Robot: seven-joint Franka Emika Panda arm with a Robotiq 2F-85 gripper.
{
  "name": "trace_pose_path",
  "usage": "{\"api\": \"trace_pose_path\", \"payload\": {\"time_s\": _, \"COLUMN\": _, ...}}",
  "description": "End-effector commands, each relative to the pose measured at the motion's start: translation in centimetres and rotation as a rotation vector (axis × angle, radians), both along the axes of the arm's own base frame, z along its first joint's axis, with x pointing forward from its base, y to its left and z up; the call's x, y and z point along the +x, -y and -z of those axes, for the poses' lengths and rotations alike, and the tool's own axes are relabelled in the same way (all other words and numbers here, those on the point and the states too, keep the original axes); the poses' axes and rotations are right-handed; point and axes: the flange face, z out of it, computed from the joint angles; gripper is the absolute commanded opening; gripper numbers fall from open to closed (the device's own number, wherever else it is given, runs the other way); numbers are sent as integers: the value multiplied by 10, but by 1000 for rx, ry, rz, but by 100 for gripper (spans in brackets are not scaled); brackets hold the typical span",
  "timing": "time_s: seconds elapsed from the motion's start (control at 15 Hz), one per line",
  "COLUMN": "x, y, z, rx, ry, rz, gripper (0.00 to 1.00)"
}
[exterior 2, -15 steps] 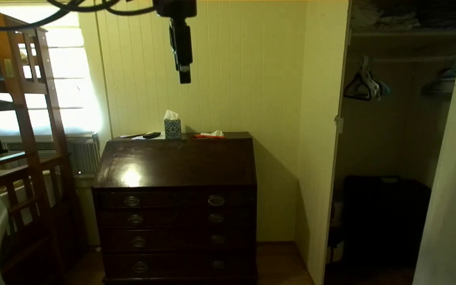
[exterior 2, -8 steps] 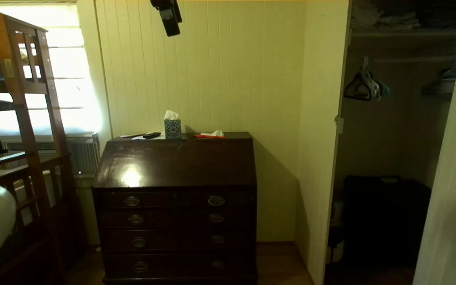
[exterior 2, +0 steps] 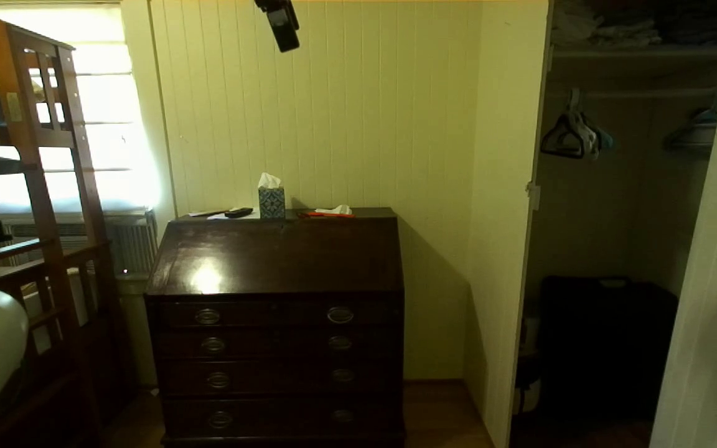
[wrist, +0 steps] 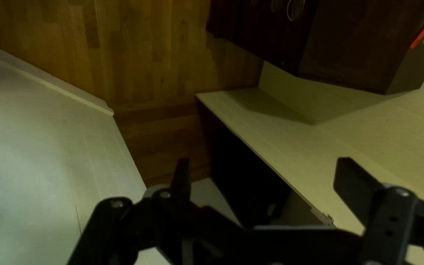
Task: Close the door
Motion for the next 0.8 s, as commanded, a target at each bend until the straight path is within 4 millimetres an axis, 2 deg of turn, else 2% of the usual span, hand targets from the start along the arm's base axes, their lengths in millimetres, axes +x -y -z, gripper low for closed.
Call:
{"api": "trace_pose_path", "payload": {"time_s": 0.0, "x": -15, "y": 14, "z": -15, "rx": 29, "ry": 10, "rz": 37, "gripper": 100}}
{"api": "trace_pose_path", "payload": {"time_s": 0.4, "x": -46, "y": 59, "z": -40, "rx": 87, "ry": 82, "rz": 178, "gripper": 100}}
{"api": "trace_pose_path", "payload": {"time_s": 0.73, "x": -61, "y": 77, "z": -54, "rx": 101, "ry": 158, "rz": 357, "gripper": 100}}
